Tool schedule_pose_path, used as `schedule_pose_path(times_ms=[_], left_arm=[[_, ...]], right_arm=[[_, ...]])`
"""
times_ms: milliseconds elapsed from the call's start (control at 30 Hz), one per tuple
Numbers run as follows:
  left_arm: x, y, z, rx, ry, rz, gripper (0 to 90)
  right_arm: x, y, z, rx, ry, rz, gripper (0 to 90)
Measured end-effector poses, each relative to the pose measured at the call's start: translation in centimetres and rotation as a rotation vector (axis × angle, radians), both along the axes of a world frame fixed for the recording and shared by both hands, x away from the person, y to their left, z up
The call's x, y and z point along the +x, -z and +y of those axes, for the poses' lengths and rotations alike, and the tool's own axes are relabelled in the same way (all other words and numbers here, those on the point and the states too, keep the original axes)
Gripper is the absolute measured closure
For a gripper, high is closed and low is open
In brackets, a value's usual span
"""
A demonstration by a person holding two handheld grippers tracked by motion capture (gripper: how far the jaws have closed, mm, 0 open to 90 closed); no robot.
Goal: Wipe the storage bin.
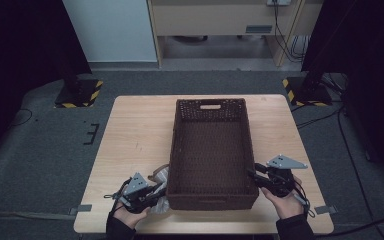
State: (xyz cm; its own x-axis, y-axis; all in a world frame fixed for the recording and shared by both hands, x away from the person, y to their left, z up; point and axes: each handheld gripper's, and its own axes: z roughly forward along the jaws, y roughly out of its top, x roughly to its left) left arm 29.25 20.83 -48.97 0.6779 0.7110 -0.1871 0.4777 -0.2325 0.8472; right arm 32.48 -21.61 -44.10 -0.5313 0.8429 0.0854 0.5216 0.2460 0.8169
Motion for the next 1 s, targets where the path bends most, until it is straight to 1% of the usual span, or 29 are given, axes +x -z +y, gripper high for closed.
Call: schedule_pose_path(times_ms=[100,167,200,267,333,433,533,567,633,667,700,833,900,967,1000], left_arm=[[-0.2,-1.1,0.6,-0.065,-0.026,-0.036,73.9],[-0.6,-2.0,1.1,-0.112,-0.032,-0.066,73.9],[-0.7,-2.3,1.2,-0.133,-0.034,-0.075,73.9],[-1.2,-3.0,1.5,-0.161,-0.028,-0.092,73.8],[-1.6,-3.2,1.5,-0.162,-0.02,-0.1,73.8],[-2.0,-3.1,1.3,-0.146,-0.01,-0.101,73.7],[-1.8,-3.1,1.1,-0.143,-0.003,-0.105,73.8],[-1.7,-3.1,1.0,-0.148,-0.007,-0.1,73.9],[-1.5,-3.0,0.9,-0.151,-0.002,-0.099,74.0],[-1.4,-3.1,0.9,-0.148,-0.002,-0.101,74.1],[-1.2,-3.1,0.9,-0.148,-0.001,-0.103,74.1],[-0.6,-3.0,1.2,-0.146,-0.011,-0.107,74.2],[-0.7,-2.8,1.2,-0.142,-0.012,-0.105,74.2],[-1.1,-2.5,1.1,-0.122,-0.007,-0.102,74.2],[-1.3,-2.3,1.1,-0.117,-0.006,-0.095,74.1]], right_arm=[[0.0,0.0,0.0,-0.001,-0.001,-0.001,61.7],[0.0,0.0,0.0,-0.001,0.0,-0.001,61.7],[0.0,0.0,0.0,-0.002,0.0,-0.001,61.7],[0.0,0.0,0.0,-0.002,-0.001,-0.001,61.7],[0.0,0.0,0.0,0.001,0.003,0.003,61.7],[-0.1,-0.1,0.0,-0.003,-0.001,0.004,61.6],[-0.2,-0.1,0.0,-0.007,0.004,0.002,62.3],[-0.3,-0.1,0.1,-0.01,0.007,-0.001,62.5],[-0.3,-0.1,0.4,-0.012,0.028,0.001,63.1],[-0.3,-0.1,0.5,-0.025,0.032,-0.008,63.3],[-0.3,0.0,0.7,-0.025,0.047,-0.007,63.7],[0.1,0.0,1.1,-0.024,0.06,-0.009,64.1],[0.2,0.1,1.2,-0.018,0.069,-0.011,64.3],[0.2,0.1,1.3,-0.028,0.067,-0.016,64.3],[0.2,0.1,1.2,-0.026,0.065,-0.018,64.3]])
